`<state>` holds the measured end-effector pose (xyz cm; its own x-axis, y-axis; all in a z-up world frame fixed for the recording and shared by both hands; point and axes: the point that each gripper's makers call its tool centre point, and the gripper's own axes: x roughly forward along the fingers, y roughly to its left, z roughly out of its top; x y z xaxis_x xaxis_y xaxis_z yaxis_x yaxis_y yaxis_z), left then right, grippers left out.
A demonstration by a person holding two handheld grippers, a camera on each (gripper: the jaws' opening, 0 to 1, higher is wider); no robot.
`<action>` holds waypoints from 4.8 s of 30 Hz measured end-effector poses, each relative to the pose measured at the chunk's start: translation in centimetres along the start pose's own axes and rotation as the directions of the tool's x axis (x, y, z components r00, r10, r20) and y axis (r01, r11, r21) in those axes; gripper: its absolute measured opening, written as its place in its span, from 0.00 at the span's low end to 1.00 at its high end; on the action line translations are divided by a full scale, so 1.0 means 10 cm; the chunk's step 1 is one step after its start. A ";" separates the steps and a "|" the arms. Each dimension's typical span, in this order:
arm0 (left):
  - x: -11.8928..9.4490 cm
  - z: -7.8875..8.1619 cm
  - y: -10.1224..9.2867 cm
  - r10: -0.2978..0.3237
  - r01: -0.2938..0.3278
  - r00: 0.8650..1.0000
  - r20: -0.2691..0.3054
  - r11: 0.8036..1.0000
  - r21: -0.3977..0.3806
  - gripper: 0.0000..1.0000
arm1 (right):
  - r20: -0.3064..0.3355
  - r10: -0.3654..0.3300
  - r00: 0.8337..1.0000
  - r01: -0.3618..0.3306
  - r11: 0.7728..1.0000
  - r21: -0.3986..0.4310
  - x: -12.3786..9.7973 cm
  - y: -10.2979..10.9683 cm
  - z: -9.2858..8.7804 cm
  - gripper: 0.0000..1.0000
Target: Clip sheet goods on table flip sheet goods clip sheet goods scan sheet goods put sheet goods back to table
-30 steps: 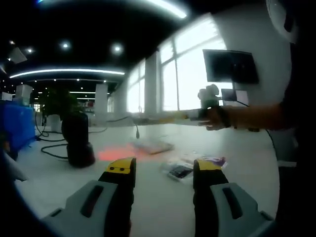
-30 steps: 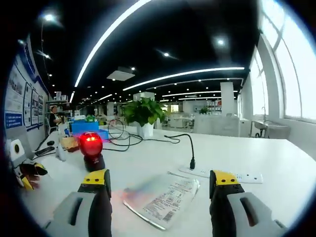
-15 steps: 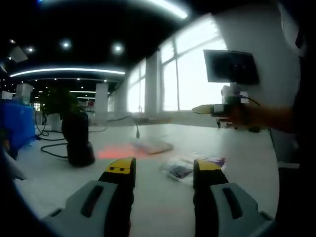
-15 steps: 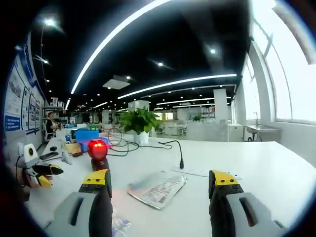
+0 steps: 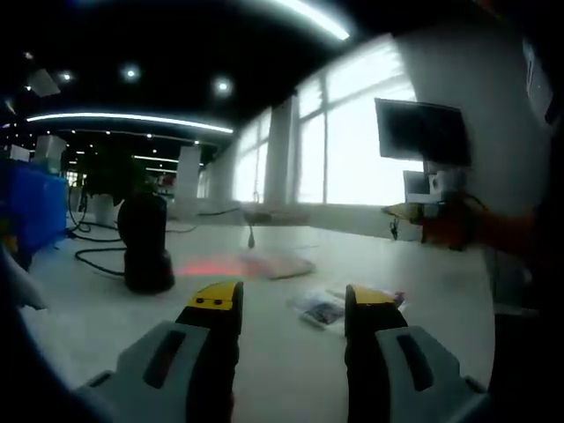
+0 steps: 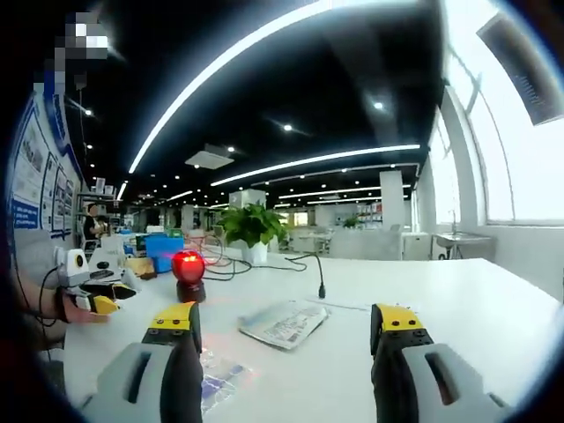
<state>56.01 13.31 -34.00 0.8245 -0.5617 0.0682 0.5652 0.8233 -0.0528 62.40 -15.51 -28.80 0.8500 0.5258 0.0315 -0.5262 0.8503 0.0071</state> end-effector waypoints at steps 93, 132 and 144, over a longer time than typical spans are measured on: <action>-0.03 0.00 0.00 -0.033 0.033 0.999 0.014 0.999 -0.004 0.41 | 0.035 0.040 0.999 -0.032 0.979 -0.203 0.09 0.94 -0.28 0.63; -0.08 0.03 0.00 -0.053 0.052 0.998 0.029 0.998 0.036 0.42 | -0.188 0.215 0.958 -0.275 0.873 -0.402 0.50 2.24 -0.94 0.62; -0.08 0.04 -0.01 -0.058 0.057 0.998 0.031 0.998 0.037 0.41 | -0.271 0.170 0.948 -0.258 0.906 -0.335 0.47 2.14 -1.16 0.39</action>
<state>55.31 13.68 -33.69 0.7893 -0.6055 0.1019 0.6096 0.7926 -0.0116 55.38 5.40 -40.08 0.7224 0.6486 -0.2396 -0.6885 0.6426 -0.3363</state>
